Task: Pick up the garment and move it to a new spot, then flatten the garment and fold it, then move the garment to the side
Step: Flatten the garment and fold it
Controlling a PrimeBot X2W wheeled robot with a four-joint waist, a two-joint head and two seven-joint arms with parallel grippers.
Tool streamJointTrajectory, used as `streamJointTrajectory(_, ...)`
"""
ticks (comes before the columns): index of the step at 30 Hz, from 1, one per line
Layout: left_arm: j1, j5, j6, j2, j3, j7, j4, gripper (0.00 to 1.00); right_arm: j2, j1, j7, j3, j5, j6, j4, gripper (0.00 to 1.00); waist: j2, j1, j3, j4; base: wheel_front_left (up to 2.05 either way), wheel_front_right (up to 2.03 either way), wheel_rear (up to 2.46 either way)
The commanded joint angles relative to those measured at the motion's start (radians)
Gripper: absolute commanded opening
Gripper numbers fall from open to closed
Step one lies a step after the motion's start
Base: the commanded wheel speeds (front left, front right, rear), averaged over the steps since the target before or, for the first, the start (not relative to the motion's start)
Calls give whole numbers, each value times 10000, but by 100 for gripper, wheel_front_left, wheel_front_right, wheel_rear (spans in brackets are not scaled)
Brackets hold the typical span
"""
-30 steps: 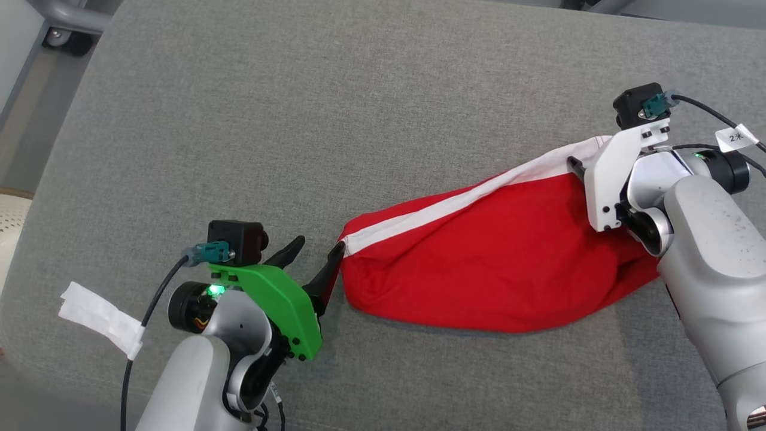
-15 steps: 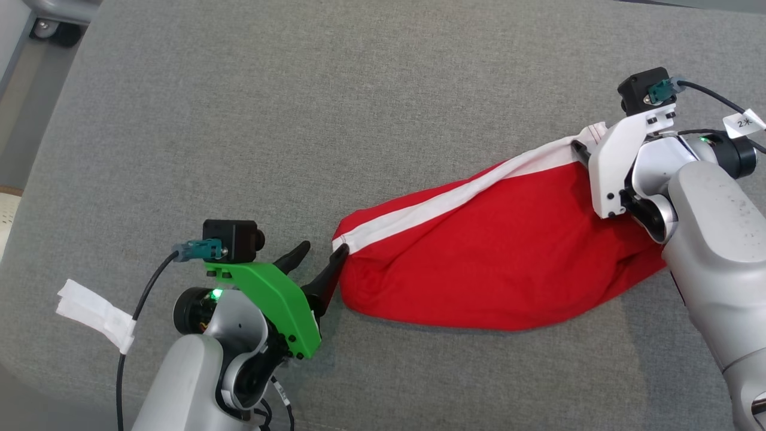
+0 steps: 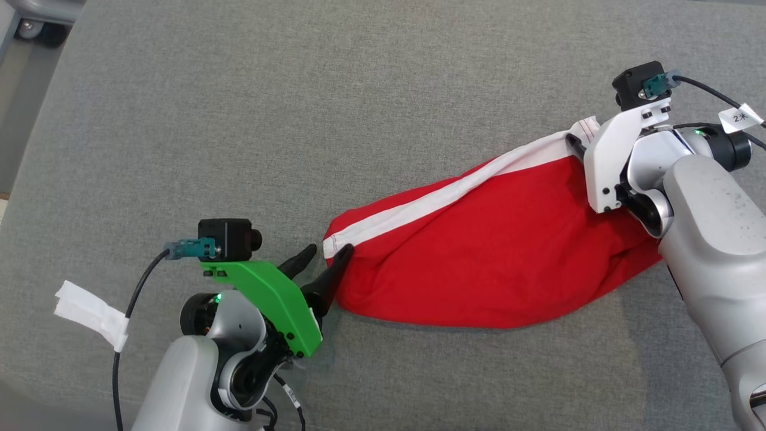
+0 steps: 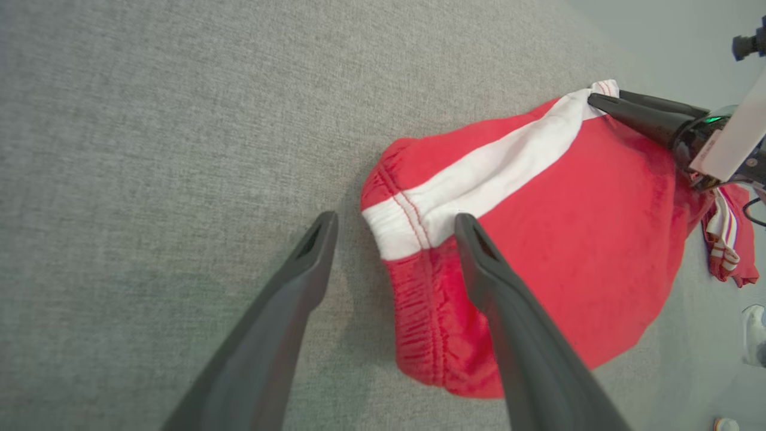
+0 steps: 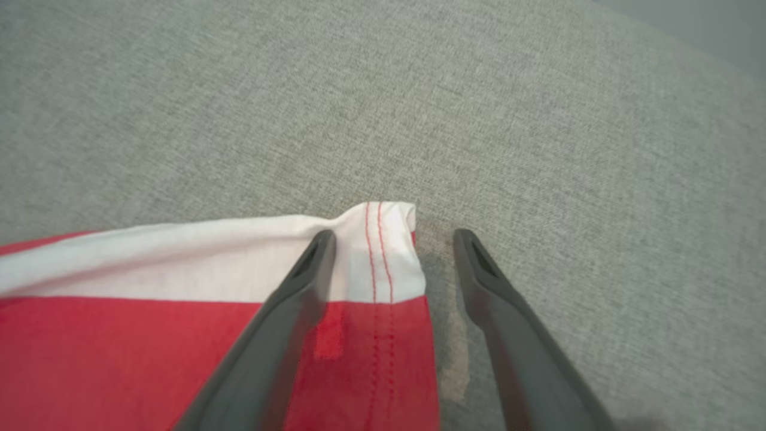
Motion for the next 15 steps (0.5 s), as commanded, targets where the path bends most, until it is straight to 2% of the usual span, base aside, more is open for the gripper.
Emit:
streamJointTrajectory(1,80,-60,1,25,-69,48,0,100,-62,-61,29,56,29,-6,87,100,0,0,66,-33,0,0,0)
streamJointTrajectory(7,83,-207,-60,9,-202,108,-74,100,-74,-106,124,315,201,-6,117,100,0,0,119,-28,0,0,0)
streamJointTrajectory(8,53,-180,-69,21,-226,66,-69,87,-76,-92,125,370,259,-6,116,95,0,0,117,-29,0,0,0)
streamJointTrajectory(9,11,-136,-97,54,-280,28,-79,53,-30,-56,164,555,363,-6,64,45,0,0,117,-30,0,0,0)
streamJointTrajectory(10,-37,-122,-115,52,-272,-56,-93,25,28,-7,177,712,583,0,-44,0,0,0,119,-37,0,0,0)
streamJointTrajectory(11,-67,-100,-134,71,-308,-76,-80,0,53,38,243,832,804,0,-105,0,0,0,114,-51,0,0,0)
streamJointTrajectory(15,-164,-238,-204,263,-409,-183,-202,0,-281,33,49,1230,1571,-3,-554,0,0,0,-38,-196,0,0,0)
